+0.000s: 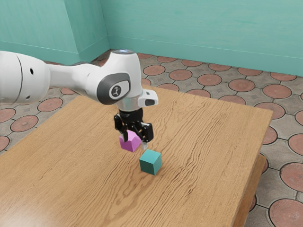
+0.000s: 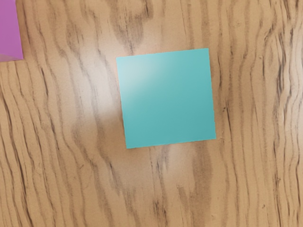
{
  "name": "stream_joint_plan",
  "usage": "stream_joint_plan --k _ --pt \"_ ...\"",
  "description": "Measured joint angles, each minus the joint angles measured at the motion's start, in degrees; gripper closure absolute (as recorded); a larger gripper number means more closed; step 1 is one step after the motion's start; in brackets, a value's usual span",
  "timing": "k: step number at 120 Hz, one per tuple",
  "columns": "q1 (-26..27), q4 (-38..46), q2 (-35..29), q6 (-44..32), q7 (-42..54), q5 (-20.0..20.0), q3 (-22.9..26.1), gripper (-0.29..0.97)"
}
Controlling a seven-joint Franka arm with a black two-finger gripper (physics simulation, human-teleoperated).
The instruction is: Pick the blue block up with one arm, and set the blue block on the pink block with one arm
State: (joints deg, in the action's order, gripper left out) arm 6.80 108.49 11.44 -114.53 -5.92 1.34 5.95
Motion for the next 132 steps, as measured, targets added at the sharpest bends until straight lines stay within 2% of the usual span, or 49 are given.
stream_joint_plan --k 49,132 --pt "0.2 -0.1 5.4 -6.9 -2.4 -2.0 3.5 0.07" --pt "-1.4 -2.4 12.1 -10.5 -3.6 -2.1 3.6 0.07"
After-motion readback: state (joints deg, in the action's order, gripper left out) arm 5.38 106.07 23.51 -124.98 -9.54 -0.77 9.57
